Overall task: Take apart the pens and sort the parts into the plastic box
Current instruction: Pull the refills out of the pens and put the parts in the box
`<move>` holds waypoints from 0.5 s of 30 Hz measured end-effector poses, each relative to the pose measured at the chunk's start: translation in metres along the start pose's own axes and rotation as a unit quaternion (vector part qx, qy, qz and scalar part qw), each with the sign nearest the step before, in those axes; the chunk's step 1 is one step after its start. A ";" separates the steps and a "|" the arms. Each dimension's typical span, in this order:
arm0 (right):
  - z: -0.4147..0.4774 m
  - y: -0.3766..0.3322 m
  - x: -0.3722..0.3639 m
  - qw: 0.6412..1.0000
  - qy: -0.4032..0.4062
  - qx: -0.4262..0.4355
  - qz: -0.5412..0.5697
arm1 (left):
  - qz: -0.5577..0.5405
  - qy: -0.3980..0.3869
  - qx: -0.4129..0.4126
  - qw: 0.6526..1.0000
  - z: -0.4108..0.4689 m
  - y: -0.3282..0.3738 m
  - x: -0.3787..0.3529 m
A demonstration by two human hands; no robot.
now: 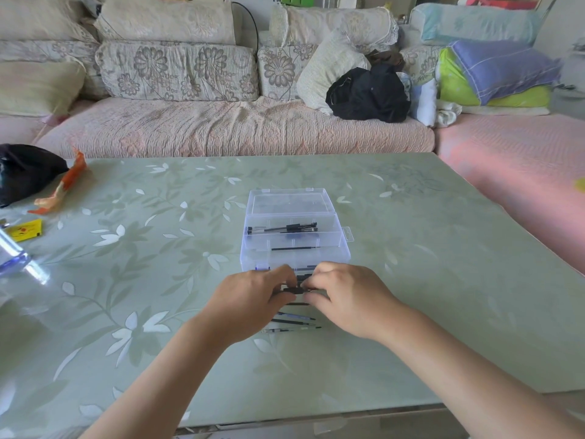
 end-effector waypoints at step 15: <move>-0.001 0.003 0.004 1.000 0.014 -0.007 0.013 | -0.006 -0.020 0.003 1.000 -0.002 0.002 -0.005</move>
Point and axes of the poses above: each hand's wrist, its own z-axis towards the middle knuckle, its own x-axis out of the back of the hand, y = z × x, the point moved 9 cm from there along z, towards the middle knuckle, and after that the axes turned 5 degrees about z, right-handed, at the moved point
